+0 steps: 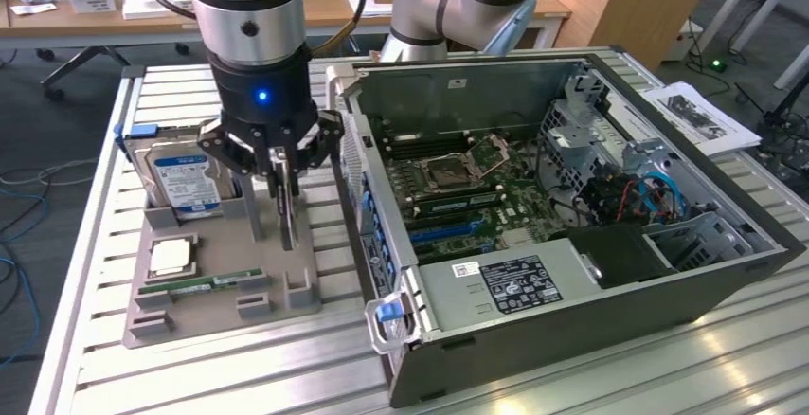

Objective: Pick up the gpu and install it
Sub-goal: 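Pick up the gpu and move the gpu toward the slot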

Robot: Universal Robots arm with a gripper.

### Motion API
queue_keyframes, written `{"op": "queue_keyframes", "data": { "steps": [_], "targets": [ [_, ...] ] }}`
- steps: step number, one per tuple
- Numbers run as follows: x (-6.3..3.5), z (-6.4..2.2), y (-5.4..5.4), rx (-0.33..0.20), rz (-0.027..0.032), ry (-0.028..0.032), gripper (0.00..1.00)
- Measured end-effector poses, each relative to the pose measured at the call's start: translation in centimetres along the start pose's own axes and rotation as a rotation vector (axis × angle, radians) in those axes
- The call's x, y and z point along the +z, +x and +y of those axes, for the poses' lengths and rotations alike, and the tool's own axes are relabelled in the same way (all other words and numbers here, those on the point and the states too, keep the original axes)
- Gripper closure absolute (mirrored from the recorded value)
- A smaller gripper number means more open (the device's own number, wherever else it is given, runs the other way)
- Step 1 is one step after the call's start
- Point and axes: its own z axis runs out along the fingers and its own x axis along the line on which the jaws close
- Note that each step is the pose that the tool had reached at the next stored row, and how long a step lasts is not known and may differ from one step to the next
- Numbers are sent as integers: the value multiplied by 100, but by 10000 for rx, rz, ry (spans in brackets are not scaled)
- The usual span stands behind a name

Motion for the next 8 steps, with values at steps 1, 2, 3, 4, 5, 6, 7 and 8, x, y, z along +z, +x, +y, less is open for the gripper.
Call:
{"op": "queue_keyframes", "data": {
  "steps": [1, 2, 3, 4, 5, 6, 7, 8],
  "targets": [
    [-6, 0, 0, 1, 0, 0, 73],
    [-11, 1, 0, 0, -1, -1, 73],
    [-17, 1, 0, 0, -1, -1, 73],
    [-25, 1, 0, 0, 0, 1, 73],
    [-32, 2, -1, 0, 0, 0, 73],
    [-41, 2, -1, 0, 0, 0, 73],
    [-49, 2, -1, 0, 0, 0, 73],
    [-58, 3, -1, 0, 0, 0, 73]
  ]
}}
